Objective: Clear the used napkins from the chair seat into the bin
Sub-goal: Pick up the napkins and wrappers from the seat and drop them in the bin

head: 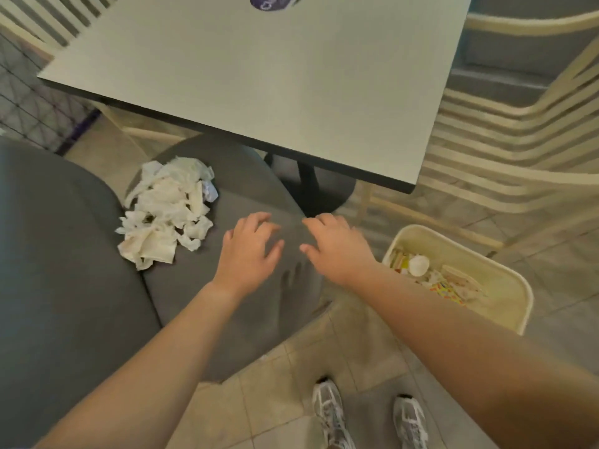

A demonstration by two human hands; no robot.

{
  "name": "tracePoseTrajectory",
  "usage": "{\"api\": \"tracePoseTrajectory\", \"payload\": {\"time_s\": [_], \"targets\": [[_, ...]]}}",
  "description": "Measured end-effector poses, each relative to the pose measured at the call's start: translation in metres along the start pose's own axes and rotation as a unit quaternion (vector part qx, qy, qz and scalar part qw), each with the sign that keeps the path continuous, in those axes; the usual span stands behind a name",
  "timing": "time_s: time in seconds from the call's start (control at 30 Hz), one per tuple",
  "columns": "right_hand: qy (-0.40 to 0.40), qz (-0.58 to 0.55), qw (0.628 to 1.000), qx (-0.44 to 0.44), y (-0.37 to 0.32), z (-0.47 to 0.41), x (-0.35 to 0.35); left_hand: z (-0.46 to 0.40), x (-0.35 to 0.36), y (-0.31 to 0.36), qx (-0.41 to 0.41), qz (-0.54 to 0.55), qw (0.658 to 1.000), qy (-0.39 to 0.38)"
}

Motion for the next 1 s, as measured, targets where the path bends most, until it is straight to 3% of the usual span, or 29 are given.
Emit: {"api": "tracePoseTrajectory", "payload": {"time_s": [0.6,0.9,1.0], "targets": [[-0.091,0.038,0.985,-0.139,-0.174,-0.200,0.095,-0.053,-0.028,-0.246,-0.219,-0.031,0.975,0.027],[-0.117,0.085,0.976,-0.163,-0.215,-0.313,0.161,-0.120,-0.017,-0.359,-0.284,-0.051,0.957,0.018],[-0.138,0.105,0.972,-0.158,-0.217,-0.333,0.184,-0.139,-0.002,-0.381,-0.296,-0.057,0.953,-0.020]]}}
Point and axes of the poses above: each hand's wrist, its own z-axis away from the middle knuckle, its own x-axis out of the palm, y = z × x, the point moved 5 cm from there along -z, towards the middle knuckle, and after that the axes turned 10 degrees about y, right-handed, at the moved point
